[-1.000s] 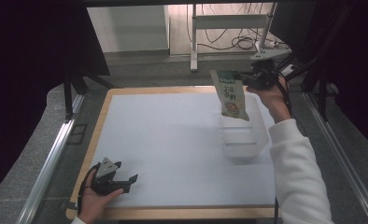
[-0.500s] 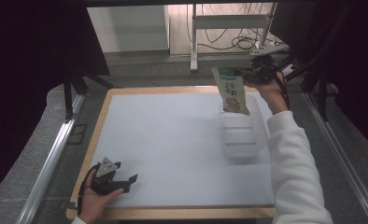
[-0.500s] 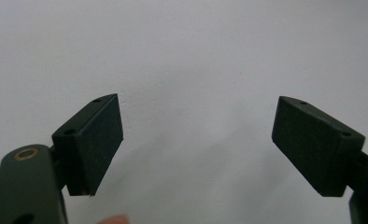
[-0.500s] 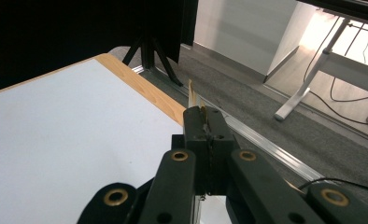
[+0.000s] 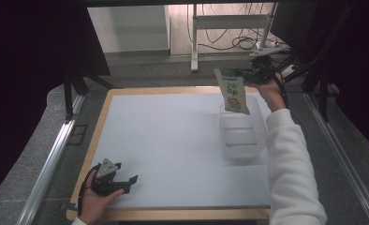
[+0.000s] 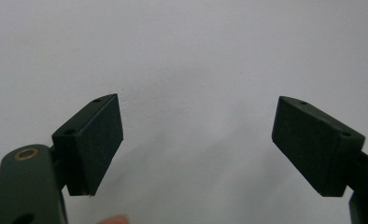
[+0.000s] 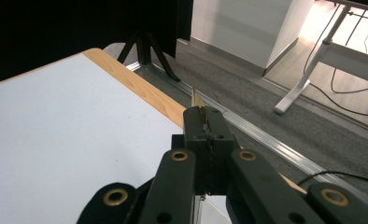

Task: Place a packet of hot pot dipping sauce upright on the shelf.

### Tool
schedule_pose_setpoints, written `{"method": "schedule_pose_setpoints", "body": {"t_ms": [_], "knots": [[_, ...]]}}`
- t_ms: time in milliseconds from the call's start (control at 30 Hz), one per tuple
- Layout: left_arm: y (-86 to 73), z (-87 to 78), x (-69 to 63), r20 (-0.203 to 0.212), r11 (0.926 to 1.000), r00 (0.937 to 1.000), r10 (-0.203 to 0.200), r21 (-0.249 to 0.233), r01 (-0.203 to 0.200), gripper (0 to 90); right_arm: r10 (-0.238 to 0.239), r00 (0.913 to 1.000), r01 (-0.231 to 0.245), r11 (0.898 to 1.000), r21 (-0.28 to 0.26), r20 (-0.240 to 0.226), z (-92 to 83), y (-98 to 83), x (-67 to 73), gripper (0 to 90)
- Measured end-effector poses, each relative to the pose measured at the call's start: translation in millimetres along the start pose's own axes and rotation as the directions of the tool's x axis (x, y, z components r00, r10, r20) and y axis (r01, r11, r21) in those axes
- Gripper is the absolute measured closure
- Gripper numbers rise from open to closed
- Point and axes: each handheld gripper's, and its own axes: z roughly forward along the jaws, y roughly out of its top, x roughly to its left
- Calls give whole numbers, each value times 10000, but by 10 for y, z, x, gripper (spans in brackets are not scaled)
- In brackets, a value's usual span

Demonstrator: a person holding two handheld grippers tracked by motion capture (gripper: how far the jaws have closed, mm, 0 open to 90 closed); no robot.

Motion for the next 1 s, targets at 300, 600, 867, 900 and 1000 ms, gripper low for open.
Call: {"method": "schedule_pose_setpoints", "body": {"t_ms": [300, 600, 867, 900, 1000], "knots": [[-3, 10, -1, 9, 10000, 10000, -22, 29, 22, 165, 289, 9993, -295, 9993, 239, 236, 125, -145, -143, 890], [-4, 11, -3, 30, 10000, 10000, 31, 56, -31, 165, 511, 9971, -535, 9977, 409, 565, 233, -352, -215, 885], [-1, 16, -15, 66, 9999, 9999, 88, 79, -89, 166, 871, 9868, -1007, 9903, 959, 1367, 122, -498, -277, 812], [0, 14, -19, 68, 9999, 9999, 89, 79, -90, 166, 882, 9854, -1048, 9883, 1106, 1454, 104, -513, -282, 783], [2, 7, -25, 75, 10000, 9999, 80, 34, -80, 166, 909, 9801, -1085, 9897, 929, 1764, 47, -559, -278, 660]]}}
